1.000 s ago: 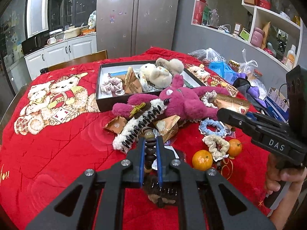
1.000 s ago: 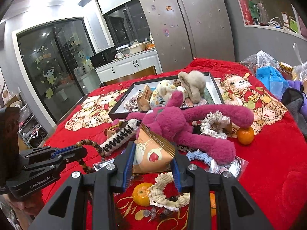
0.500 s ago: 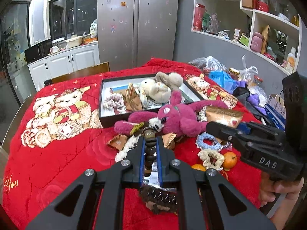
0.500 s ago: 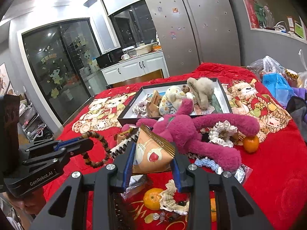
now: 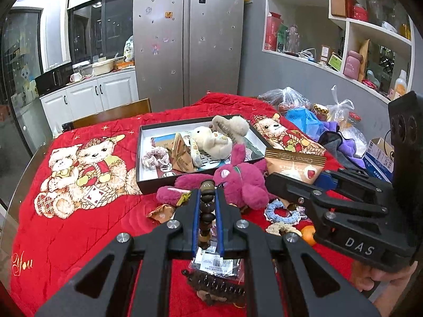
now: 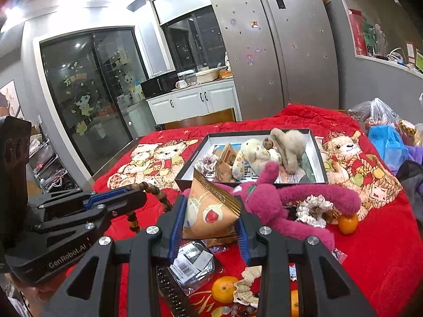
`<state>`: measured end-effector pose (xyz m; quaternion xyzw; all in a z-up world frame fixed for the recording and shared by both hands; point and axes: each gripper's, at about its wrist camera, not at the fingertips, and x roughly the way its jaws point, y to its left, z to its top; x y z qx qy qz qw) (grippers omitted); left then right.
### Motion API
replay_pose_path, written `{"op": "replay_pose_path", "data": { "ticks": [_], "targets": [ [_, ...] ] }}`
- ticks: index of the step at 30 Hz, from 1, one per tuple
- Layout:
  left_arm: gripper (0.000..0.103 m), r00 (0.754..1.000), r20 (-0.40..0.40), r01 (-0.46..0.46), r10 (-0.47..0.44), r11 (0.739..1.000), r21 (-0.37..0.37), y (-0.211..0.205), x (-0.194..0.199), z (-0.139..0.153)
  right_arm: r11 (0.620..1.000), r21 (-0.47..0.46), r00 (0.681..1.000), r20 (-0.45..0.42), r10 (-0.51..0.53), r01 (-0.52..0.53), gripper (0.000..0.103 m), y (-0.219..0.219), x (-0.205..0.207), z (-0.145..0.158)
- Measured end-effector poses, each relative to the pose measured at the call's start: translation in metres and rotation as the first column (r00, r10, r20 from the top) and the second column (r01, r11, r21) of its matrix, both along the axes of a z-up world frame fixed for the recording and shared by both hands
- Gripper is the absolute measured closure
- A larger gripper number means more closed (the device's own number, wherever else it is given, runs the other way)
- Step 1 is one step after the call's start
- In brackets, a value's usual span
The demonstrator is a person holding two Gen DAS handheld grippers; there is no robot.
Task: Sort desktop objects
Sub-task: 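Lift and carry snack packet and bead bracelet with both grippers over the box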
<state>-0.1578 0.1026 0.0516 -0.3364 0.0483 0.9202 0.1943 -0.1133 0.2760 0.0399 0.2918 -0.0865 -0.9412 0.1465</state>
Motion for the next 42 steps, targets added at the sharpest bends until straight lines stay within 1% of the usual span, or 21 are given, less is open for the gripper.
{"op": "replay_pose_path", "data": {
  "ticks": [3, 7, 9, 11, 13, 18, 21, 26, 30, 33, 36, 37, 39, 42],
  "targets": [
    [0.092, 1.0, -0.002, -0.007, 0.007, 1.0, 0.004, 0.001, -0.006, 0.002, 1.0, 0.002, 1.0, 0.0, 0.001, -0.001, 0.068, -0.001, -0.003, 0.002],
    [0.092, 1.0, 0.016, -0.019, 0.019, 1.0, 0.018, 0.0, -0.021, 0.005, 1.0, 0.002, 1.0, -0.002, -0.006, 0.006, 0.068, 0.002, -0.01, 0.009],
    [0.092, 1.0, 0.008, -0.027, 0.027, 1.0, 0.011, 0.003, -0.029, 0.009, 1.0, 0.001, 1.0, 0.003, -0.012, 0.012, 0.068, 0.003, -0.016, 0.013],
    [0.092, 1.0, -0.003, -0.03, 0.03, 1.0, 0.008, 0.007, -0.038, 0.015, 1.0, -0.006, 0.999, 0.024, -0.027, 0.027, 0.068, 0.006, -0.026, 0.017],
    [0.092, 1.0, -0.007, -0.027, 0.027, 1.0, 0.004, 0.012, -0.048, 0.021, 0.999, 0.006, 0.998, 0.035, -0.044, 0.044, 0.068, 0.007, -0.038, 0.021],
    [0.092, 0.999, -0.019, -0.028, 0.029, 1.0, 0.01, 0.022, -0.072, 0.031, 0.999, 0.012, 0.998, 0.051, -0.046, 0.045, 0.068, 0.008, -0.068, 0.031],
    [0.092, 0.999, -0.016, -0.036, 0.036, 0.999, 0.021, 0.026, -0.092, 0.035, 0.998, 0.03, 0.997, 0.056, -0.048, 0.047, 0.068, 0.007, -0.086, 0.036],
    [0.092, 0.998, 0.015, -0.059, 0.058, 0.995, 0.075, 0.028, -0.143, 0.037, 0.996, 0.062, 0.995, 0.076, -0.063, 0.058, 0.068, 0.009, -0.119, 0.038],
    [0.092, 0.995, 0.051, -0.09, 0.085, 0.991, 0.097, 0.028, -0.189, 0.029, 0.994, 0.078, 0.993, 0.089, -0.078, 0.071, 0.068, 0.017, -0.15, 0.036],
    [0.092, 0.993, 0.074, -0.095, 0.089, 0.991, 0.094, 0.032, -0.222, 0.018, 0.993, 0.078, 0.991, 0.099, -0.092, 0.085, 0.068, 0.025, -0.172, 0.034],
    [0.092, 0.993, 0.068, -0.096, 0.092, 0.993, 0.067, 0.037, -0.24, 0.007, 0.992, 0.074, 0.988, 0.114, -0.108, 0.1, 0.068, 0.033, -0.196, 0.027],
    [0.092, 0.994, 0.067, -0.095, 0.091, 0.993, 0.068, 0.036, -0.246, 0.0, 0.992, 0.075, 0.987, 0.116, -0.112, 0.104, 0.068, 0.035, -0.203, 0.025],
    [0.092, 0.992, 0.092, -0.093, 0.086, 0.993, 0.073, 0.036, -0.255, -0.009, 0.991, 0.078, 0.985, 0.122, -0.12, 0.111, 0.068, 0.038, -0.215, 0.018],
    [0.092, 0.989, 0.094, -0.115, 0.111, 0.993, 0.04, 0.033, -0.269, -0.021, 0.991, 0.082, 0.985, 0.134, -0.112, 0.102, 0.068, 0.04, -0.231, 0.005]
  ]
}}
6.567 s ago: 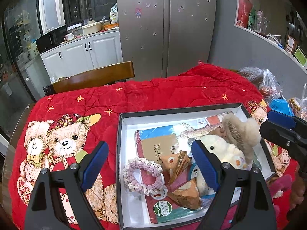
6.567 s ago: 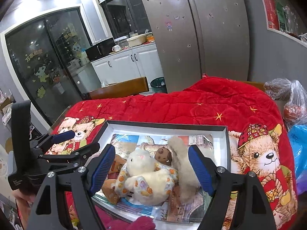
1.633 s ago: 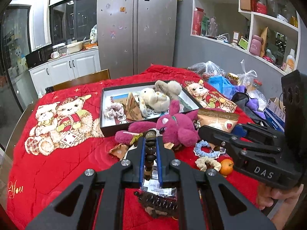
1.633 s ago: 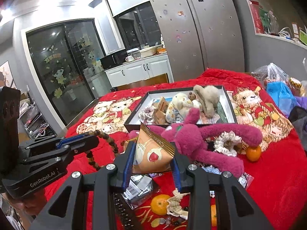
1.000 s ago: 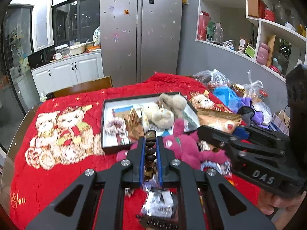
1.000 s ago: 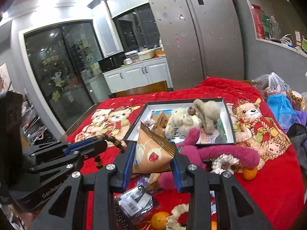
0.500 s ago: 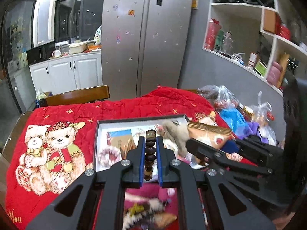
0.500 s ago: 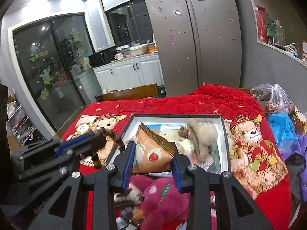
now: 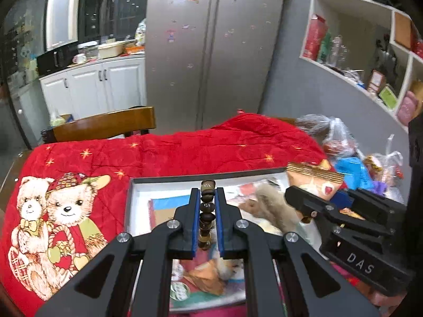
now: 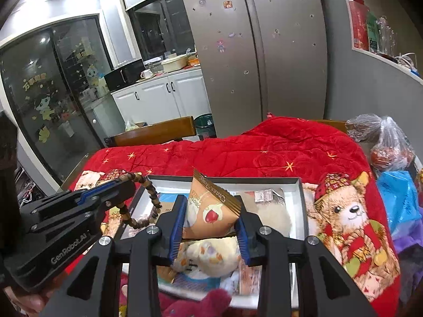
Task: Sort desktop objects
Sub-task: 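Lift and carry snack packet and bead bracelet with both grippers over the box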
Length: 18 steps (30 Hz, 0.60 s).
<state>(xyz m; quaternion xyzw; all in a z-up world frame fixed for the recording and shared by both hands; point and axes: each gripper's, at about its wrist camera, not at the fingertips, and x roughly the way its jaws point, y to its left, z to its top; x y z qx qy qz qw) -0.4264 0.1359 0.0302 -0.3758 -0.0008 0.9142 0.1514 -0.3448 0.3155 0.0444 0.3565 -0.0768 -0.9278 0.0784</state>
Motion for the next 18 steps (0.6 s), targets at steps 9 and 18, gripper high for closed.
{"op": "replay_pose_path", "data": {
  "ticks": [9, 18],
  "targets": [
    [0.092, 0.998, 0.035, -0.045, 0.046, 0.998, -0.036, -0.015, -0.019, -0.025, 0.999, 0.027, 0.997, 0.061, 0.037, -0.039, 0.068, -0.012, -0.032, -0.033],
    [0.092, 0.998, 0.038, -0.056, 0.058, 0.997, -0.046, -0.02, -0.026, -0.029, 0.997, 0.034, 0.994, 0.085, 0.068, -0.071, 0.068, -0.025, -0.041, -0.043]
  ]
}}
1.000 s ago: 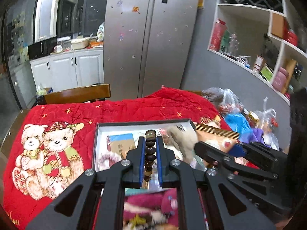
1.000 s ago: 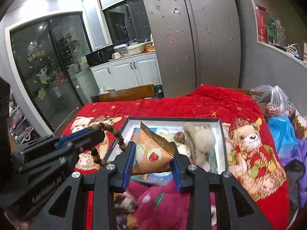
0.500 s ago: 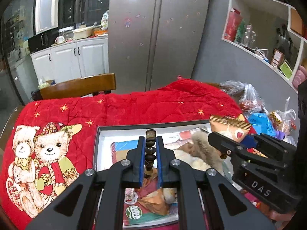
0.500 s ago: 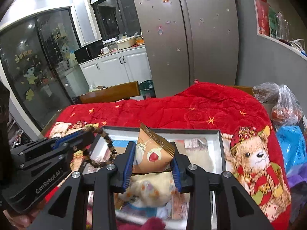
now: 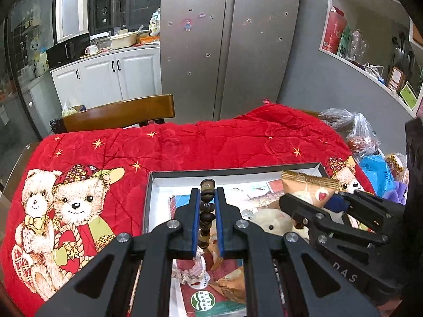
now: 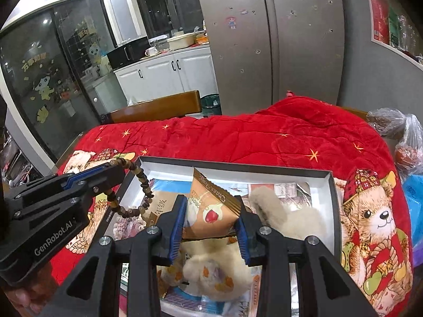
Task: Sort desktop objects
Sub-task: 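Lift and carry snack packet and bead bracelet with both grippers over the box, then open right gripper releasing snack packet while left gripper releases bracelet into box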
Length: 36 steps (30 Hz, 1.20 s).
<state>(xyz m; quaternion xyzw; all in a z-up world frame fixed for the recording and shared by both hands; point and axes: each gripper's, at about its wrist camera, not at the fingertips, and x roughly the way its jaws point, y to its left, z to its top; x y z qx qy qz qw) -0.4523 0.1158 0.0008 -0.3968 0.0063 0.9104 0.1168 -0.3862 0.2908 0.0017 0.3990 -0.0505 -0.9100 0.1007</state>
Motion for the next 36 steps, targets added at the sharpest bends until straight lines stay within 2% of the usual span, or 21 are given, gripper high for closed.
{"op": "replay_pose_path", "data": {
  "ticks": [10, 22, 23, 24, 25, 26, 29, 32, 36],
  "targets": [
    [0.092, 1.0, 0.014, 0.003, -0.002, 1.0, -0.018, 0.004, -0.005, -0.006, 0.998, -0.053, 0.999, 0.038, 0.039, -0.037, 0.068, -0.006, -0.016, -0.01],
    [0.091, 0.999, 0.033, 0.004, -0.002, 0.999, -0.047, 0.006, -0.01, -0.016, 0.999, -0.044, 0.998, 0.062, 0.003, 0.0, 0.066, -0.006, -0.024, -0.023],
    [0.089, 1.0, 0.03, 0.002, -0.001, 0.999, -0.048, 0.005, -0.01, -0.015, 0.999, -0.046, 0.998, 0.065, -0.003, 0.006, 0.061, -0.005, -0.024, -0.023],
    [0.087, 1.0, 0.027, 0.001, 0.001, 0.999, -0.05, 0.005, -0.01, -0.014, 0.998, -0.056, 0.998, 0.067, -0.006, 0.01, 0.05, -0.004, -0.024, -0.022],
    [0.078, 1.0, 0.019, -0.004, 0.005, 0.999, -0.054, 0.003, -0.01, -0.012, 0.997, -0.07, 0.998, 0.064, -0.009, 0.014, 0.044, -0.001, -0.024, -0.021],
    [0.064, 1.0, 0.01, -0.015, 0.015, 0.998, -0.066, 0.002, -0.009, -0.011, 0.997, -0.076, 0.998, 0.058, -0.015, 0.019, 0.035, 0.001, -0.024, -0.02],
    [0.038, 0.998, -0.013, -0.054, 0.054, 0.996, -0.064, -0.006, -0.01, -0.006, 0.997, -0.053, 0.998, 0.044, -0.048, 0.05, 0.033, 0.007, -0.023, -0.014],
    [0.037, 0.999, 0.002, -0.052, 0.052, 0.999, -0.014, -0.013, -0.011, -0.004, 0.996, -0.071, 0.998, 0.037, -0.058, 0.061, 0.032, 0.014, -0.021, -0.009],
    [0.037, 0.998, -0.021, -0.056, 0.055, 0.997, -0.061, -0.009, -0.009, -0.003, 0.996, -0.075, 0.998, 0.032, -0.05, 0.053, 0.032, 0.014, -0.02, -0.006]
  ]
}}
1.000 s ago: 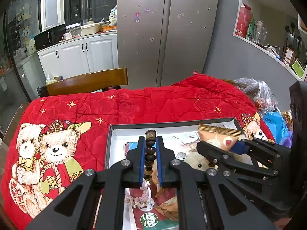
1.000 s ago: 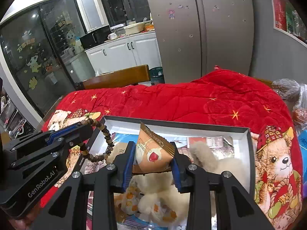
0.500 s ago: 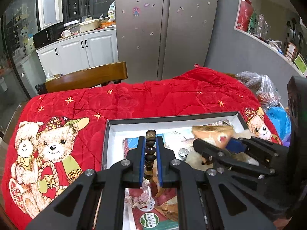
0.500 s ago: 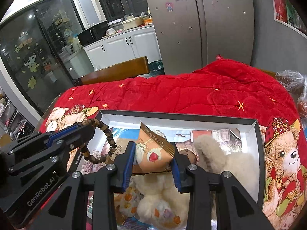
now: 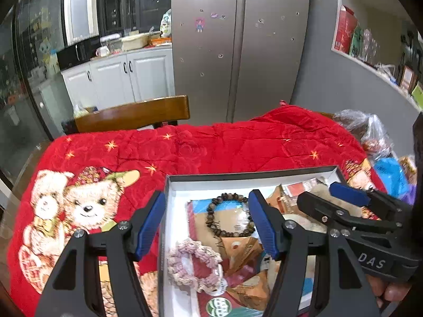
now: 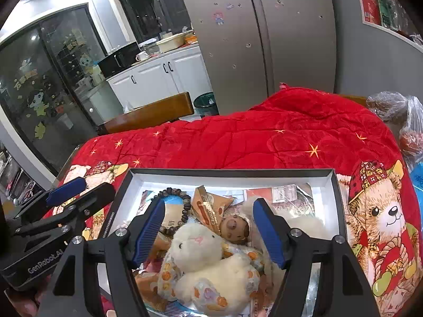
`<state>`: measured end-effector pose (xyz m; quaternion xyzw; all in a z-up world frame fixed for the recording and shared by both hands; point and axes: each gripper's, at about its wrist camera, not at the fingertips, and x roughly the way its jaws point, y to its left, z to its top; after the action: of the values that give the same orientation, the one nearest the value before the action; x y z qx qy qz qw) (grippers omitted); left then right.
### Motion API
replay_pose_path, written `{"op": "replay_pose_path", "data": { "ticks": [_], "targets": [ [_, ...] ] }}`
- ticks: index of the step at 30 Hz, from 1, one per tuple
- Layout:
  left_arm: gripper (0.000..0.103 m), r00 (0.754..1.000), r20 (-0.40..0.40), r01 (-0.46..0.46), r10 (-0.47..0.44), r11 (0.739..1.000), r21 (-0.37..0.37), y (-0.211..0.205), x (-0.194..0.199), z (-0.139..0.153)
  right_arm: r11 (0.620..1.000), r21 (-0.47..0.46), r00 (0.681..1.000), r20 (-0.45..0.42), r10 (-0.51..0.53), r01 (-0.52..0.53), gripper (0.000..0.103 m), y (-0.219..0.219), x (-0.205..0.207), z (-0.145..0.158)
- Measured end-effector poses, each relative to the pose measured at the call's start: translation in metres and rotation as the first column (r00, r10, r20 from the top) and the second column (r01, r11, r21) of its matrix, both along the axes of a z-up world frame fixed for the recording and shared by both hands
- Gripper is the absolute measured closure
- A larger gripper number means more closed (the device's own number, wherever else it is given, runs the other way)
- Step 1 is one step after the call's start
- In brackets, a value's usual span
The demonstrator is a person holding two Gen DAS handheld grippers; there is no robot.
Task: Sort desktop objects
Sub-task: 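Open right gripper releasing snack packet while left gripper releases bracelet into box, then move both grippers back from the box to the toy heap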
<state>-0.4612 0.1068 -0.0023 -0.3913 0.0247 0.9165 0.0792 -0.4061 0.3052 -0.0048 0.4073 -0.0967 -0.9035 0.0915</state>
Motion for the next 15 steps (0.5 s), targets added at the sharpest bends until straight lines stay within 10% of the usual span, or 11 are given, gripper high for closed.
{"op": "replay_pose_path", "data": {
  "ticks": [15],
  "targets": [
    [0.037, 1.0, -0.019, 0.001, -0.001, 1.0, 0.0, 0.004, 0.003, 0.005, 0.996, 0.085, 0.997, -0.076, 0.021, -0.014, 0.032, -0.006, 0.012, 0.012]
  ]
}}
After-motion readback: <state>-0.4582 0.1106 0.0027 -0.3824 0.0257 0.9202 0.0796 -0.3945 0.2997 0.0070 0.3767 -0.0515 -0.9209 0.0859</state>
